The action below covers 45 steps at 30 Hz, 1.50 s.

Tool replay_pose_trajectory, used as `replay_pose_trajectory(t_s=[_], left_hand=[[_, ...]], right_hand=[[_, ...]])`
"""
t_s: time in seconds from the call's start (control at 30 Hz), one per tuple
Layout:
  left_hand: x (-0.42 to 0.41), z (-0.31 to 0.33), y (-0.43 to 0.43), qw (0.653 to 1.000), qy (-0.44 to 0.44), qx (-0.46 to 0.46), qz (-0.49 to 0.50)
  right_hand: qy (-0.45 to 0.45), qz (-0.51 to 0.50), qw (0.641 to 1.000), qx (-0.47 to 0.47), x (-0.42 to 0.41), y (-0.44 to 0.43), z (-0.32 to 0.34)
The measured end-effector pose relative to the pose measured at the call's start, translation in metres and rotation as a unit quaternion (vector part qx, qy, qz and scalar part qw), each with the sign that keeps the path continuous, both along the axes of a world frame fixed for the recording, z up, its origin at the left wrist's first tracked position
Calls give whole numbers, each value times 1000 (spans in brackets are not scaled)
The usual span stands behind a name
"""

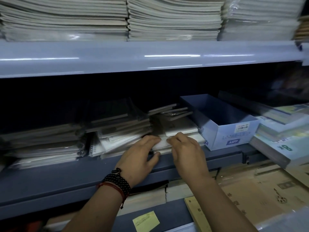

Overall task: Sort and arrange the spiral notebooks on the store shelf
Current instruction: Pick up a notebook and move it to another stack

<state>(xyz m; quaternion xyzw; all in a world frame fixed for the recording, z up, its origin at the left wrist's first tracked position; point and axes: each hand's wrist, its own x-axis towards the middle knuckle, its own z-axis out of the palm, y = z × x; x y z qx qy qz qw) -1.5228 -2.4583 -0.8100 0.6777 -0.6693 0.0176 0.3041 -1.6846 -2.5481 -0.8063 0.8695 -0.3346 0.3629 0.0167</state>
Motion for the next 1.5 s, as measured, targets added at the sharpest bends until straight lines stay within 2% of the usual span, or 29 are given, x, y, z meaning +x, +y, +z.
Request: replay_pose_trajectory(t_s=[0.2,0.4,0.5,0.63,0.8,0.97,1.07,1.23,1.3,1.37,1.4,1.5], left_hand=[[1,1,1,1000,-4,9,-3],[-1,1,0,1000,-14,0,-4],[-3,0,0,1000,-31,-3,2],[-4,0,0,999,-41,9,14],[-4,4,3,998,-47,18,22],[-6,8,5,997,-64,38,36],[-7,11,4,996,-74,50,21],[-10,13,5,996,-71,47,16],[-11,12,4,996,-72,42,15],[-13,11,4,996,-75,40,17],[-14,11,4,996,-74,41,19],[-15,10,4,996,-73,41,18]], right_hand=[[-8,67,998,12,-31,5,10],[2,101,979,176,-36,3,22],[-22,81,974,212,-19,-2,23],[35,62,979,189,-1,-7,26],[91,121,964,221,-13,-7,28],[57,61,993,82,-17,5,14],[37,55,996,59,-32,16,20],[74,96,989,85,-64,34,33],[67,144,967,201,-71,35,43],[20,178,929,325,-70,28,52],[7,163,930,330,-65,21,52],[35,55,970,236,-42,0,47]])
